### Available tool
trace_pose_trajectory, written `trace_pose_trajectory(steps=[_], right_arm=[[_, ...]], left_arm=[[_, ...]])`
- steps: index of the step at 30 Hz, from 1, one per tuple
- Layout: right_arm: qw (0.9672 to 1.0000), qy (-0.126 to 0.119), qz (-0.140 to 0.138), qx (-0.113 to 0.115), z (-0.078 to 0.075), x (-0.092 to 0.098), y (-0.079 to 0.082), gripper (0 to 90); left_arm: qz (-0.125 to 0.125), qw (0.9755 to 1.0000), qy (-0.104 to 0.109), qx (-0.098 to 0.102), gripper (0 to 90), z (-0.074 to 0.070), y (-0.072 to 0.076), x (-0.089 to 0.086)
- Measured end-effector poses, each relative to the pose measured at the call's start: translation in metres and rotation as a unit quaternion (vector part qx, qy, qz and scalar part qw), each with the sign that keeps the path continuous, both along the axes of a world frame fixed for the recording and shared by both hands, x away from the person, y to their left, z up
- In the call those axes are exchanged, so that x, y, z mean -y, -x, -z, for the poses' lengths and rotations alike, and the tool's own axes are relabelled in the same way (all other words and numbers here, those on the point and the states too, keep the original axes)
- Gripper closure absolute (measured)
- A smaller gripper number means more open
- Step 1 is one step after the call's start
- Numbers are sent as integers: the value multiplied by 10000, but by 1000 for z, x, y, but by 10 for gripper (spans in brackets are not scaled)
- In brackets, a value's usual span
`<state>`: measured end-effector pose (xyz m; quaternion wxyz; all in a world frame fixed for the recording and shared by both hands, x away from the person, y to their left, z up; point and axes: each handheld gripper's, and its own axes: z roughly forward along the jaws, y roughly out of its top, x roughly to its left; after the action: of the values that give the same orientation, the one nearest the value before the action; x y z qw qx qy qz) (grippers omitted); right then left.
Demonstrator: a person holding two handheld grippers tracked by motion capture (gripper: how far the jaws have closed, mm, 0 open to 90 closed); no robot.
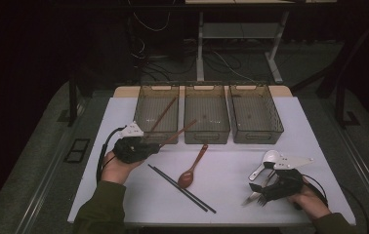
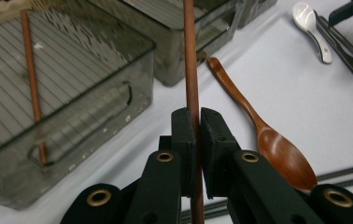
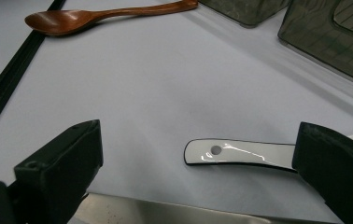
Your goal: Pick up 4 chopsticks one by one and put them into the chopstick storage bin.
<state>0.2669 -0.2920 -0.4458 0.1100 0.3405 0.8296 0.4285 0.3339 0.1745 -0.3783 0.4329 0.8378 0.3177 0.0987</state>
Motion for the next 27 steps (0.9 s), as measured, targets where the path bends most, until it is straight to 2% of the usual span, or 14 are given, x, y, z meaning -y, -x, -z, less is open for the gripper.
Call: trace_pose_trajectory(steps=[3, 9, 27], right_arm=[[10000, 4, 1, -8, 0, 0, 0, 18], [10000, -12, 14, 5, 0, 1, 0, 18], [10000, -20, 27, -1, 0, 1, 0, 18]], left_arm=[[-36, 10000, -33, 47, 840, -3, -5, 0], [-113, 9999, 32, 83, 840, -8, -19, 0], [-388, 9990, -69, 216, 840, -24, -66, 4]])
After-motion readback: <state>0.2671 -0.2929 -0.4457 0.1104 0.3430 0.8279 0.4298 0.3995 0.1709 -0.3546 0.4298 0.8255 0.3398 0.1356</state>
